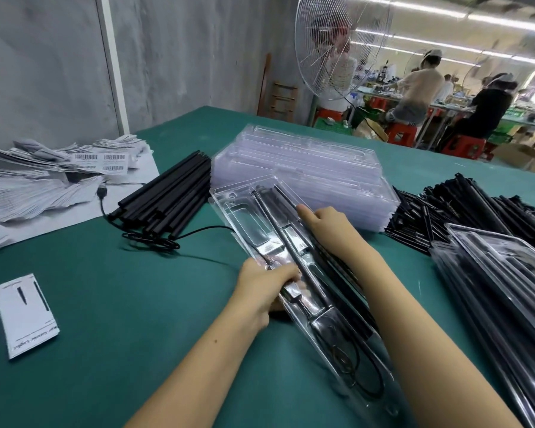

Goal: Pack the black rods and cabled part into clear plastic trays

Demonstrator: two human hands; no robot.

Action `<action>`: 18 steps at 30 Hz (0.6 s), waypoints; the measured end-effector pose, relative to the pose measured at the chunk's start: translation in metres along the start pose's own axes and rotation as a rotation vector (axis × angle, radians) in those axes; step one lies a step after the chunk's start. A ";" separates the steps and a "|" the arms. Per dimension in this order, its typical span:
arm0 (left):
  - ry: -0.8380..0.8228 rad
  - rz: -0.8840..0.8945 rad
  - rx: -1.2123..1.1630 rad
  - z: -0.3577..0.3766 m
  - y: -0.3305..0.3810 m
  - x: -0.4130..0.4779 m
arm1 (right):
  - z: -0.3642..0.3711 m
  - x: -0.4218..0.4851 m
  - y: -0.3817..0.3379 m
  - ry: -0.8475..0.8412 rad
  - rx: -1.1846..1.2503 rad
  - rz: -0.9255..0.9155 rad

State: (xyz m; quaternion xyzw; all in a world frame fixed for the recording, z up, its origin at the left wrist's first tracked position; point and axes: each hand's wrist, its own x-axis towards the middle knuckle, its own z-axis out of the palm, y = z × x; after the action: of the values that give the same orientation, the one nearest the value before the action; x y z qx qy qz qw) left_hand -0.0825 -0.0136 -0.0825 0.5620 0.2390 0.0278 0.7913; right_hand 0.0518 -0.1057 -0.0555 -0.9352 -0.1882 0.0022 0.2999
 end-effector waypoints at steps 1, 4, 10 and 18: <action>-0.048 -0.036 -0.009 -0.004 0.001 0.002 | 0.001 0.000 0.001 -0.004 0.000 0.002; -0.191 -0.078 -0.005 -0.014 0.007 0.001 | 0.002 0.002 0.003 -0.008 -0.007 0.001; -0.418 -0.216 0.011 -0.017 0.008 -0.003 | 0.003 -0.003 0.020 -0.059 -0.048 0.042; -0.321 -0.214 -0.066 -0.007 -0.002 -0.009 | 0.010 -0.006 0.023 -0.111 -0.084 0.019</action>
State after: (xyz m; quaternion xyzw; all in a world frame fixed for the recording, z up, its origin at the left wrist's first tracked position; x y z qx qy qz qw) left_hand -0.0941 -0.0111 -0.0831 0.5044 0.1670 -0.1388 0.8357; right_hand 0.0529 -0.1196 -0.0772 -0.9472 -0.1954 0.0490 0.2494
